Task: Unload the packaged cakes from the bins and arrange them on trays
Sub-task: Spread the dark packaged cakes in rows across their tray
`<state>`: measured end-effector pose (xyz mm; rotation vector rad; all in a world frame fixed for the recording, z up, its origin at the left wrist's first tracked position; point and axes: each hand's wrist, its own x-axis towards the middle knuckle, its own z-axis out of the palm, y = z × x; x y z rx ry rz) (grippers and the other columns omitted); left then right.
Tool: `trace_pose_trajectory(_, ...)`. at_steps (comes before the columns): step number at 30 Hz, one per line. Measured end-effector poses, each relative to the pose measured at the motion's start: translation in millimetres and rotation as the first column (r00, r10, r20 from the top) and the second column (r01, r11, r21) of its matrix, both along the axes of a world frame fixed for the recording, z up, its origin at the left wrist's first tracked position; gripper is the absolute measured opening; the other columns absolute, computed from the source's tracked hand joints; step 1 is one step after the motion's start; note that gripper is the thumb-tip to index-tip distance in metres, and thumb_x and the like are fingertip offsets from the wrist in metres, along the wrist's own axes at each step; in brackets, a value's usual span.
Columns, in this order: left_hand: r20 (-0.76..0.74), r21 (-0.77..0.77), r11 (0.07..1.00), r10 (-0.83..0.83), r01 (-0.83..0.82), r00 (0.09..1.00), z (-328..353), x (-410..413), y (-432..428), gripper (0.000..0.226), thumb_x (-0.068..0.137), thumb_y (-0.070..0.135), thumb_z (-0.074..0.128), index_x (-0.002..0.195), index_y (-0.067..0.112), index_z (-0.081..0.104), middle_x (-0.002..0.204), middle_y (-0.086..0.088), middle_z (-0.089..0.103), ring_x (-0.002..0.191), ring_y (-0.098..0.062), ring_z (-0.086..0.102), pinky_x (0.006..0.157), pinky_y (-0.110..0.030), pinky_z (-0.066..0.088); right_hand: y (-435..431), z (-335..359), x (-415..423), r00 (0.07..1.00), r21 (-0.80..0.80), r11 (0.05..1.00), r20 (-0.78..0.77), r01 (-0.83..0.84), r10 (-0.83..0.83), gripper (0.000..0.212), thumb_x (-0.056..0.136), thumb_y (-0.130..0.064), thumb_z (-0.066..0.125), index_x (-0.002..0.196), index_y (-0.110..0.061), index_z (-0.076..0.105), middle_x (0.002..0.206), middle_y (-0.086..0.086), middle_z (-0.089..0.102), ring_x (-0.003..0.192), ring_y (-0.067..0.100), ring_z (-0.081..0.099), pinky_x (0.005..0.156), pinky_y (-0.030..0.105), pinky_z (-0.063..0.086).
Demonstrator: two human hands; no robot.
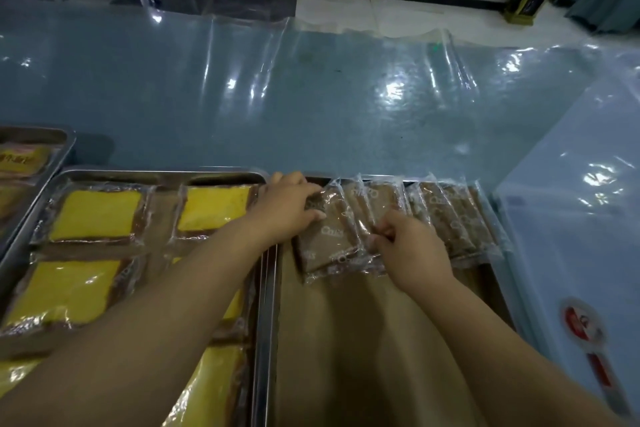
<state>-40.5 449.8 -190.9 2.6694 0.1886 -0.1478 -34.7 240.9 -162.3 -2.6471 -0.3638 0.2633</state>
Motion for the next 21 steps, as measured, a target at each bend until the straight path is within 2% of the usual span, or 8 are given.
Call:
trace_pose_trajectory(3,0.034,-0.051,0.998,0.030,-0.028,0.999,3.4,-10.9,-6.2,0.040,0.077,0.050,0.067,0.112,0.035,0.056,0.117,0.006,0.047,0.116,-0.020,0.035,0.088,-0.036,0.028,-5.5,2.4,-4.5,0.999,0.080,0.996,0.005,0.049,-0.050,0.007,0.089,-0.020,0.059,0.084,-0.024,0.057,0.081,-0.005,0.063,0.074,0.015,0.058,0.063,0.031,0.048)
trace_pose_trajectory(6,0.112,-0.155,0.986,0.079,-0.061,0.991,12.9,-33.3,-18.2,0.030,0.073,0.047,0.071,0.084,0.040,0.044,0.102,0.021,0.049,0.108,-0.014,0.041,0.085,-0.035,0.032,-16.0,7.2,-14.2,0.994,0.198,0.976,0.036,0.092,-0.101,0.010,0.090,-0.019,0.059,0.081,-0.024,0.056,0.078,-0.008,0.060,0.070,0.008,0.055,0.055,0.024,0.039)
trace_pose_trajectory(8,0.153,-0.260,0.961,0.142,-0.099,0.978,20.0,-55.2,-28.2,0.032,0.074,0.042,0.073,0.077,0.039,0.041,0.088,0.024,0.048,0.092,-0.008,0.048,0.074,-0.029,0.040,-25.8,11.6,-22.6,0.988,0.282,0.951,0.055,0.123,-0.144,0.015,0.090,-0.019,0.060,0.079,-0.027,0.054,0.077,-0.012,0.059,0.070,0.002,0.053,0.055,0.019,0.037)
trace_pose_trajectory(10,0.183,-0.327,0.934,0.213,-0.144,0.960,26.2,-79.3,-39.5,0.031,0.074,0.040,0.073,0.081,0.034,0.044,0.083,0.015,0.054,0.080,-0.005,0.053,0.064,-0.025,0.045,-37.9,16.1,-32.3,0.980,0.358,0.921,0.062,0.155,-0.189,0.022,0.090,-0.019,0.060,0.076,-0.033,0.051,0.079,-0.013,0.060,0.073,-0.001,0.055,0.056,0.017,0.037)
trace_pose_trajectory(12,0.208,-0.372,0.910,0.275,-0.184,0.939,31.1,-104.7,-52.4,0.031,0.074,0.040,0.074,0.086,0.030,0.047,0.081,0.011,0.056,0.075,-0.002,0.054,0.060,-0.024,0.047,-52.6,19.2,-44.4,0.970,0.435,0.880,0.051,0.191,-0.236,0.023,0.090,-0.019,0.060,0.076,-0.034,0.050,0.080,-0.013,0.061,0.074,-0.001,0.057,0.057,0.016,0.037)
trace_pose_trajectory(15,0.194,-0.451,0.852,0.383,-0.265,0.903,33.3,-143.4,-72.3,0.034,0.072,0.041,0.075,0.084,0.030,0.045,0.076,0.010,0.054,0.068,-0.001,0.052,0.053,-0.021,0.038,-79.3,22.6,-63.8,0.954,0.521,0.823,0.053,0.225,-0.294,0.023,0.090,-0.015,0.059,0.079,-0.034,0.052,0.081,-0.016,0.060,0.077,-0.003,0.057,0.059,0.014,0.037)
trace_pose_trajectory(18,0.148,-0.507,0.798,0.453,-0.325,0.879,26.0,-181.1,-90.8,0.038,0.071,0.044,0.075,0.092,0.031,0.045,0.081,0.008,0.058,0.073,-0.006,0.057,0.058,-0.024,0.043,-107.9,22.7,-82.3,0.952,0.530,0.821,0.076,0.214,-0.297,0.024,0.091,-0.009,0.055,0.083,-0.031,0.053,0.081,-0.017,0.057,0.078,-0.002,0.054,0.060,0.015,0.037)
trace_pose_trajectory(21,0.124,-0.517,0.790,0.451,-0.330,0.884,17.0,-211.8,-108.3,0.049,0.075,0.041,0.074,0.113,0.032,0.044,0.091,0.021,0.056,0.083,-0.001,0.057,0.067,-0.020,0.045,-134.6,19.2,-98.5,0.960,0.470,0.860,0.079,0.201,-0.267,0.026,0.092,-0.005,0.049,0.086,-0.029,0.053,0.079,-0.017,0.054,0.071,-0.001,0.050,0.055,0.016,0.034)
